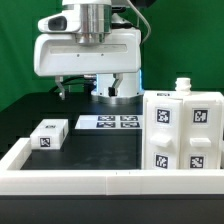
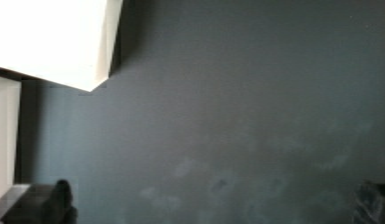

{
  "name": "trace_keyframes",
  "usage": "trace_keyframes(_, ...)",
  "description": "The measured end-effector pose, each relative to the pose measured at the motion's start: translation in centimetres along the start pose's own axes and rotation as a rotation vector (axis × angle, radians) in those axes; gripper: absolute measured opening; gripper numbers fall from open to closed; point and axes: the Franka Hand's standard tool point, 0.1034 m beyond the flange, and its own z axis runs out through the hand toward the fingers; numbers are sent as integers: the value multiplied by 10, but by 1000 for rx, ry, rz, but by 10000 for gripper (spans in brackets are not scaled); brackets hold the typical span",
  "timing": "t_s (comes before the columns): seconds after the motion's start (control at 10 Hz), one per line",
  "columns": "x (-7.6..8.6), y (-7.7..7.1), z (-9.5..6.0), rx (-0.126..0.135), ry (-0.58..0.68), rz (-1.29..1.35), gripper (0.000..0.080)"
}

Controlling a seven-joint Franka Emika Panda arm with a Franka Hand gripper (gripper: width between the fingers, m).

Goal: Assemble cabinet

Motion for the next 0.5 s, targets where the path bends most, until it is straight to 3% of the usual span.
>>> trace_keyframes(0.1, -2, 1, 1, 4, -6, 3, 796)
trace_keyframes(0.2, -13, 10, 5, 25, -40, 10, 796)
trace_keyframes(0.4, -34, 40, 18, 51, -76, 12, 796)
trace_keyframes(0.5, -41, 46, 24, 63, -98, 22, 796)
